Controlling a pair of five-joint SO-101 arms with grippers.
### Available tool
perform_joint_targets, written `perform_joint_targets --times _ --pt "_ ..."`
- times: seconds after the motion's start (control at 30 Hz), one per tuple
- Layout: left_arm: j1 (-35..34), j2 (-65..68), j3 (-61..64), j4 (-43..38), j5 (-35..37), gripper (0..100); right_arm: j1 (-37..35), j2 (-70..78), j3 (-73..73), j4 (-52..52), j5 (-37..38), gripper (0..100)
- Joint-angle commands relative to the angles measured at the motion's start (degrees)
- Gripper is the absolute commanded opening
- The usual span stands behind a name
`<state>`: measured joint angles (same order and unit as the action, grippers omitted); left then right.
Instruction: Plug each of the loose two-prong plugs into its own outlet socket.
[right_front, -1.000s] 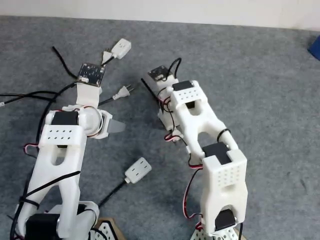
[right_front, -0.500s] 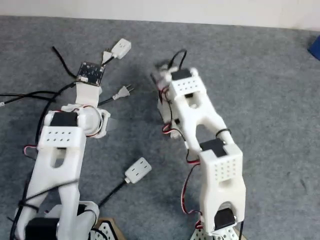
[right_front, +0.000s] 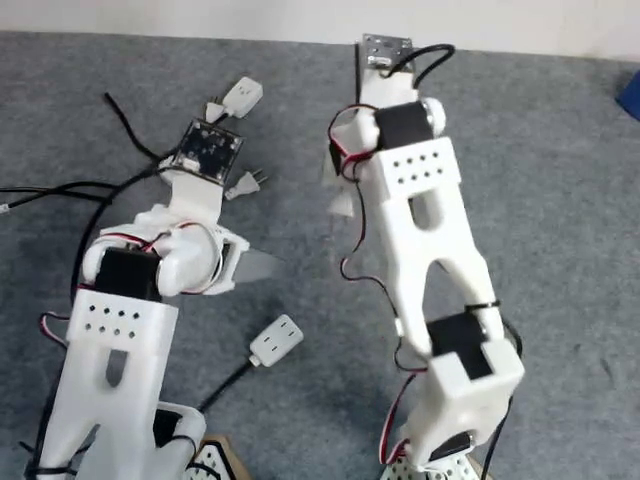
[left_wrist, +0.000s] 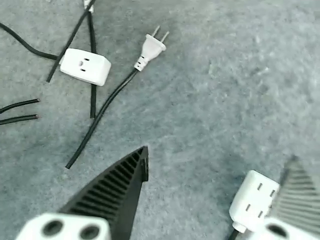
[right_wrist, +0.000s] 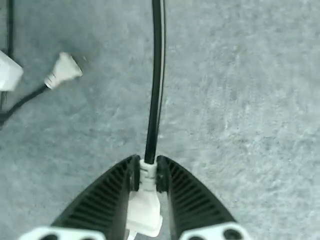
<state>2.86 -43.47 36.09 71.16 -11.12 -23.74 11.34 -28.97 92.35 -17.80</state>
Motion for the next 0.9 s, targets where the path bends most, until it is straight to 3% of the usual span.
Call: perform_joint_targets --times 0.0,0.2,0.4,0.57,0.73,0.87 --pt "1.27 -1.45 -1.98 2.20 -0.53 48 -3.21 -8.48 8.48 -7.69 0.09 0.6" --pt "1.45 -1.45 -2.07 2.20 -0.62 48 -3.47 -24.22 35.82 -27.21 -0.09 0.6" --pt "6.81 -1.19 -1.63 2.29 -0.35 48 -5.85 -36.44 61.67 -44.18 -0.26 0.6" --pt "9.45 -0.92 1.27 0.44 -0.26 48 -7.25 -44.35 67.21 -44.35 -0.44 0.6" --pt "10.86 -0.92 8.66 -8.09 -0.44 48 -9.19 -51.03 66.42 -37.32 -0.44 0.6" --pt "11.30 -0.84 9.71 -9.93 -0.53 48 -11.12 -52.79 63.69 -32.13 -0.44 0.6"
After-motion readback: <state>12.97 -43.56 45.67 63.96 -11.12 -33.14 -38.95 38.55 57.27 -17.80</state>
